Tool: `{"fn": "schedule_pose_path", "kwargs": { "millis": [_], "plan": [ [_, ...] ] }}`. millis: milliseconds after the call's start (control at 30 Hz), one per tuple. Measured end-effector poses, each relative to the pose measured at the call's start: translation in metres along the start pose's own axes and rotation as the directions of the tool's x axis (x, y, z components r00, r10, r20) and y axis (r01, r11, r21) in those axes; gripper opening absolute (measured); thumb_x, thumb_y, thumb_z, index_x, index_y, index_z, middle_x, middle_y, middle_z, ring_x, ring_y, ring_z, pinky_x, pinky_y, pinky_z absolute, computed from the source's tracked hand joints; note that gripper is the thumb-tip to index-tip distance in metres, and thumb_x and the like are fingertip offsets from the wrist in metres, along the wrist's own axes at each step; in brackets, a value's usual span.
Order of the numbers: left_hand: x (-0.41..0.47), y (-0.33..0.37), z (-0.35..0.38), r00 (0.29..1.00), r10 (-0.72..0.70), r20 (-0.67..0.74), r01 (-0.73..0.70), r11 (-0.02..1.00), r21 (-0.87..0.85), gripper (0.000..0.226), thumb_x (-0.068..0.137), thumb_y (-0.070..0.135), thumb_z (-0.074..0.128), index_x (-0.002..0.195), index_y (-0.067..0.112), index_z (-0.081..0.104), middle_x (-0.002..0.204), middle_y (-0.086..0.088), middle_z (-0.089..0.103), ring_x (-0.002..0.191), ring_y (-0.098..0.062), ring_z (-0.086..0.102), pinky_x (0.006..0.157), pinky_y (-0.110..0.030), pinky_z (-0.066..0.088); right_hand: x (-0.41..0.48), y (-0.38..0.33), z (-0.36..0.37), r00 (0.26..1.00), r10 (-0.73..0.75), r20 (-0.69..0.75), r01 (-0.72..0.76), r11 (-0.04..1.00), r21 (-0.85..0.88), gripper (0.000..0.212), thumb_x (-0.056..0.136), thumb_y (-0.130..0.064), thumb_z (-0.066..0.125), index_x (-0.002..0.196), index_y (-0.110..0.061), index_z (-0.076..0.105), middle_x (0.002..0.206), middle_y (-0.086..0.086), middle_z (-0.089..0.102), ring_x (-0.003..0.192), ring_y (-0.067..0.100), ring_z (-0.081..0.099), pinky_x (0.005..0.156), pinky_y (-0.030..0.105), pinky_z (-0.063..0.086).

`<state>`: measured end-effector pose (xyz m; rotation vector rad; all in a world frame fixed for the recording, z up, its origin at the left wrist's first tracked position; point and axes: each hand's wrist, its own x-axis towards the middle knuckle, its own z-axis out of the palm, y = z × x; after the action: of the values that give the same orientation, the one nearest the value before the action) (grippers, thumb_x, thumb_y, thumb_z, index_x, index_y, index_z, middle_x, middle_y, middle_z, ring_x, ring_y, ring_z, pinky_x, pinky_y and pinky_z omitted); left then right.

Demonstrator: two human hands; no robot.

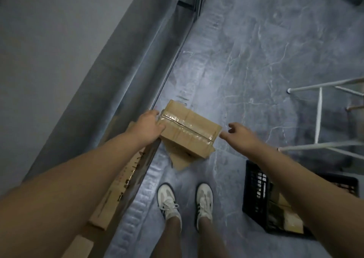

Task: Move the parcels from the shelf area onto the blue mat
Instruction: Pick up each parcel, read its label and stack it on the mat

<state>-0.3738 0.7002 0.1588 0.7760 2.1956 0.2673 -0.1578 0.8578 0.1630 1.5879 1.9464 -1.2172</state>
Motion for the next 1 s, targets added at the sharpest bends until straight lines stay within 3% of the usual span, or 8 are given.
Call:
{"fn": "schedule_pose_path", "kwargs": {
  "millis": [100, 233, 333, 433, 533, 733, 900, 1000],
  "plan": [
    [0.058, -0.017, 0.035, 0.999, -0.032, -0.002, 0.032, 0.998, -0.052, 0.058, 0.096, 0.025, 0.056, 0.147, 0.006, 0.037, 0.152, -0.015, 0.037, 0.138, -0.029, 0.037, 0.108, -0.03, 0.03, 0.054, 0.032, 0.037, 0.992, 0.124, 0.019, -0.125, 0.989, 0.08, 0.063, 0.089, -0.036, 0.06, 0.138, 0.0, 0.042, 0.136, 0.016, 0.051, 0.111, 0.027, 0.053, 0.087, 0.031, 0.041],
    [0.119, -0.033, 0.073, 0.991, -0.13, -0.02, 0.125, 0.977, -0.175, 0.054, 0.098, 0.028, 0.051, 0.146, 0.005, 0.037, 0.15, -0.016, 0.04, 0.136, -0.031, 0.04, 0.104, -0.03, 0.033, 0.106, 0.062, 0.078, 0.949, 0.29, 0.125, -0.315, 0.898, 0.307, 0.056, 0.09, -0.04, 0.058, 0.13, -0.003, 0.048, 0.12, 0.011, 0.054, 0.1, 0.023, 0.053, 0.096, 0.045, 0.049],
    [0.139, -0.041, 0.098, 0.982, -0.189, -0.005, 0.178, 0.934, -0.311, 0.041, 0.098, 0.03, 0.045, 0.132, 0.008, 0.052, 0.136, -0.015, 0.054, 0.123, -0.031, 0.05, 0.094, -0.03, 0.037, 0.127, 0.069, 0.098, 0.927, 0.292, 0.237, -0.375, 0.765, 0.523, 0.038, 0.09, -0.034, 0.058, 0.119, -0.01, 0.057, 0.116, 0.007, 0.062, 0.102, 0.022, 0.058, 0.087, 0.04, 0.051],
    [0.132, -0.039, 0.11, 0.961, -0.275, -0.02, 0.235, 0.856, -0.461, 0.036, 0.097, 0.031, 0.047, 0.125, 0.011, 0.059, 0.127, -0.012, 0.059, 0.118, -0.03, 0.053, 0.09, -0.03, 0.039, 0.129, 0.064, 0.107, 0.925, 0.27, 0.266, -0.379, 0.691, 0.616, 0.045, 0.088, -0.04, 0.059, 0.127, -0.019, 0.054, 0.119, 0.005, 0.062, 0.109, 0.025, 0.059, 0.086, 0.042, 0.051],
    [0.105, -0.029, 0.104, 0.949, -0.315, 0.013, 0.272, 0.795, -0.542, 0.038, 0.093, 0.033, 0.049, 0.123, 0.012, 0.06, 0.125, -0.011, 0.061, 0.116, -0.03, 0.055, 0.097, -0.033, 0.043, 0.113, 0.056, 0.093, 0.931, 0.314, 0.186, -0.36, 0.7, 0.617, 0.056, 0.087, -0.049, 0.059, 0.134, -0.023, 0.045, 0.126, 0.002, 0.056, 0.11, 0.026, 0.056, 0.085, 0.042, 0.047],
    [0.02, 0.02, 0.023, 0.953, -0.297, -0.063, 0.177, 0.712, -0.679, 0.027, 0.093, 0.032, 0.051, 0.108, 0.015, 0.064, 0.096, 0.001, 0.062, 0.092, -0.02, 0.057, 0.073, -0.028, 0.043, 0.033, 0.002, -0.006, 0.974, 0.212, 0.082, -0.217, 0.757, 0.616, 0.057, 0.09, -0.055, 0.053, 0.136, -0.023, 0.043, 0.128, 0.002, 0.052, 0.112, 0.027, 0.053, 0.091, 0.047, 0.046],
    [-0.084, 0.09, -0.063, 0.937, -0.296, -0.184, 0.07, 0.677, -0.732, 0.024, 0.09, 0.039, 0.057, 0.107, 0.022, 0.056, 0.095, 0.008, 0.059, 0.081, -0.008, 0.053, 0.067, -0.027, 0.04, -0.079, -0.053, -0.104, 0.994, 0.099, -0.053, -0.042, 0.771, 0.636, 0.047, 0.091, -0.055, 0.05, 0.126, -0.025, 0.043, 0.123, 0.0, 0.051, 0.105, 0.024, 0.054, 0.077, 0.043, 0.046],
    [-0.148, 0.121, -0.101, 0.935, -0.231, -0.267, -0.037, 0.688, -0.724, 0.027, 0.089, 0.043, 0.058, 0.109, 0.026, 0.054, 0.095, 0.015, 0.057, 0.082, 0.003, 0.05, 0.067, -0.024, 0.038, -0.142, -0.066, -0.147, 0.997, 0.057, -0.052, -0.006, 0.728, 0.686, 0.06, 0.085, -0.067, 0.044, 0.129, -0.026, 0.047, 0.12, 0.001, 0.058, 0.102, 0.024, 0.061, 0.071, 0.043, 0.053]
  ]
}}
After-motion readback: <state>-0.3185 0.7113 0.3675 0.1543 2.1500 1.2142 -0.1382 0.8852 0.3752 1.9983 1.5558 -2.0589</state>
